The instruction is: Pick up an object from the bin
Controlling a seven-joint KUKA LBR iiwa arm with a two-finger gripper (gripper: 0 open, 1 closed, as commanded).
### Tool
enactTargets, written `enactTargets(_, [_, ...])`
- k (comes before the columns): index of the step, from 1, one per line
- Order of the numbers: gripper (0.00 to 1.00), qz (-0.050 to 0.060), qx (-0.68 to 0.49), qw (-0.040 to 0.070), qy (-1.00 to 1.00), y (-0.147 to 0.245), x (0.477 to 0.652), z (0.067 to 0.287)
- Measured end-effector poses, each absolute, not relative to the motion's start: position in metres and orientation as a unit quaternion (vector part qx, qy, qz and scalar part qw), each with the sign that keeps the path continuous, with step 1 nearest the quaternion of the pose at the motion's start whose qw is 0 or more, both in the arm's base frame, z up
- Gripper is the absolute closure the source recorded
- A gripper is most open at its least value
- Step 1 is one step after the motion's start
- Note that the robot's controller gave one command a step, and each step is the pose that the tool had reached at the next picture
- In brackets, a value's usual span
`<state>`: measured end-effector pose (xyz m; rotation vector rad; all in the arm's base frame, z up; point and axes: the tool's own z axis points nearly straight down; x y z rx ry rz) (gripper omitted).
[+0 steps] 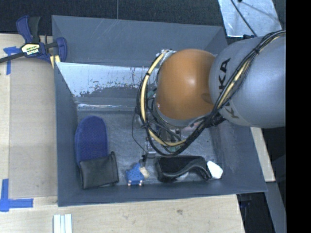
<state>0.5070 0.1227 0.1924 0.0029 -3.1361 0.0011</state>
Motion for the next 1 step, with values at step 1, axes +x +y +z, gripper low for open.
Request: enactTargets(1, [0.0,0.0,0.196,-0.007,-0.981,0.1009,0.4869,0.0726])
